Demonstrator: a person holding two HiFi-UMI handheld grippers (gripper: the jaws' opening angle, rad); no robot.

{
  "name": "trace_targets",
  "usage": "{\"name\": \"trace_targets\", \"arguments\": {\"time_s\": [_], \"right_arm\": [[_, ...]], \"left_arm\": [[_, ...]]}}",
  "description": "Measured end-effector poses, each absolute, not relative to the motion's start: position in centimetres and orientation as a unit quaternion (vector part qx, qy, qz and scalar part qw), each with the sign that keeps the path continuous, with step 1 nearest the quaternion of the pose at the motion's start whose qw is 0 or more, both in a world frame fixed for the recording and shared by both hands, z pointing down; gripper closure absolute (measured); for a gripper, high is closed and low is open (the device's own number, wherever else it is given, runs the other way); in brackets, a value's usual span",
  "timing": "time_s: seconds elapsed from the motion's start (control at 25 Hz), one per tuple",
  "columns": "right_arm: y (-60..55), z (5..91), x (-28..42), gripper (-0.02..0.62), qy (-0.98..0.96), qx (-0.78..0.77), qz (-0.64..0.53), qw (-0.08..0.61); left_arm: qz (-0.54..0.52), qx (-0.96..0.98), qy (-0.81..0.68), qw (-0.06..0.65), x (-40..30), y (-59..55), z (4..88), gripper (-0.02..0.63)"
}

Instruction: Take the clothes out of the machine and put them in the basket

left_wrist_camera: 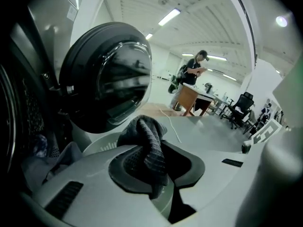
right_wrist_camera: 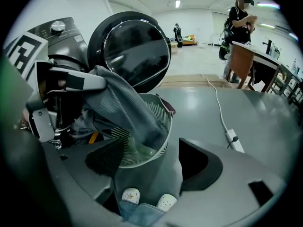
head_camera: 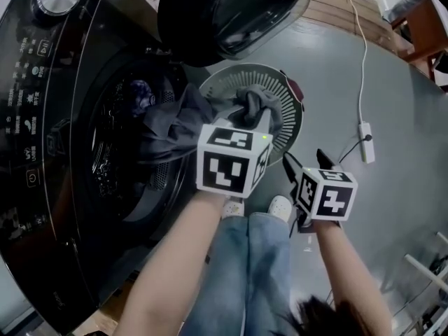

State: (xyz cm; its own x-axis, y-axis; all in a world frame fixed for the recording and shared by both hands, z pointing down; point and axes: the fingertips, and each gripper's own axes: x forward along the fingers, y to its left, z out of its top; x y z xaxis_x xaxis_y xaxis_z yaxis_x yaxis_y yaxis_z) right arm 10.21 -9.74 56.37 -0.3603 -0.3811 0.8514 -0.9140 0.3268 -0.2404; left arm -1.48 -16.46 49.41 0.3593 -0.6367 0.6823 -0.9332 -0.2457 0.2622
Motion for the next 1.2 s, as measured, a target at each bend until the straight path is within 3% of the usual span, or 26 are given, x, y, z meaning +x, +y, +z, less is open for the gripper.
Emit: {"name": "trace_targets", "arguments": {"time_s": [0.2, 0.24, 0.32, 0.4, 0.76, 1.2], "right_arm": [[-9.7, 56.7, 10.5, 0.235, -0.732, 0.442, 0.381, 0.352], [-9.6, 56.8, 10.5, 0.235, -0.732, 0.44, 0.38, 0.354], [-9.5, 56.9, 10.4, 0.235, -0.733, 0.438, 0.38, 0.357], [-9.3, 57.0, 10.5, 0.235, -0.732, 0.438, 0.381, 0.358], [-9.0, 57.7, 10.5, 0.236, -0.727, 0.443, 0.389, 0.351], [-8.4, 58.7, 8.3, 0.244, -0.729, 0.429, 0.392, 0.361]], "left_arm": [[0.234, 0.722, -0.526, 0.384, -2.1, -15.6, 52.1, 0.518], [0.242, 0.716, -0.527, 0.389, -2.3, -15.3, 52.7, 0.466], [0.255, 0.703, -0.53, 0.399, -2.5, -14.9, 53.8, 0.283], [0.27, 0.691, -0.539, 0.398, -3.0, -14.6, 54.5, 0.229], [0.323, 0.643, -0.577, 0.386, -7.6, -11.5, 56.9, 0.212], [0.38, 0.529, -0.669, 0.357, -18.1, -6.2, 58.7, 0.195]]}}
